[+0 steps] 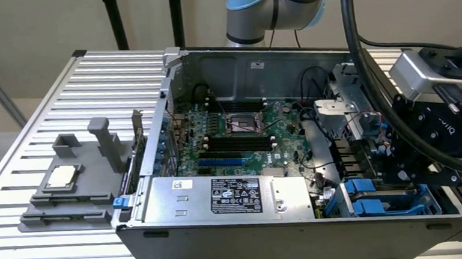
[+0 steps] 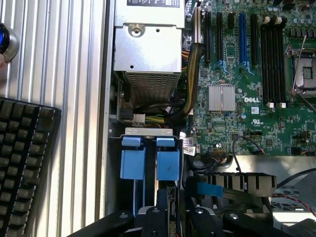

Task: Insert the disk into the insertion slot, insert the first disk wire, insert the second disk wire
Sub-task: 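Insert the second disk wire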

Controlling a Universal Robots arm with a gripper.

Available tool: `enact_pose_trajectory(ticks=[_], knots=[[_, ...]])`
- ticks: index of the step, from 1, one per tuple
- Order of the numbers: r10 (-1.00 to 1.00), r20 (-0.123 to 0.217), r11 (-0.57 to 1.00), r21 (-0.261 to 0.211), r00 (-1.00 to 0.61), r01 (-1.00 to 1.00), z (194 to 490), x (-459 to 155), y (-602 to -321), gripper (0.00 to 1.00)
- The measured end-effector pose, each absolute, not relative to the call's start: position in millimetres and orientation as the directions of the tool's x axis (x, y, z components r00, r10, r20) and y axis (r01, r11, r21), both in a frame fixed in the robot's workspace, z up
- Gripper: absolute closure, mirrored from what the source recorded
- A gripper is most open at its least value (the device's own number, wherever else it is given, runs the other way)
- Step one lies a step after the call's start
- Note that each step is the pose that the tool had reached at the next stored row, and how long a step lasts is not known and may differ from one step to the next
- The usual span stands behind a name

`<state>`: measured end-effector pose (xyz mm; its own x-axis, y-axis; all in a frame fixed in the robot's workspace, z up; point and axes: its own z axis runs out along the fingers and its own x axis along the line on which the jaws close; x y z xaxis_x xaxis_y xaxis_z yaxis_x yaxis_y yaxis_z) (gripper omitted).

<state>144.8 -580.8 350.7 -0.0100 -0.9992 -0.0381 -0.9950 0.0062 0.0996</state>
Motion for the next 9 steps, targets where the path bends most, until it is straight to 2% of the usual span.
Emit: enact_pose_trajectory(ticks=[9], knots=[[-0.999, -0.038, 0.006, 0.100, -0.010, -0.995, 352.8, 144.8, -580.6, 0.75]])
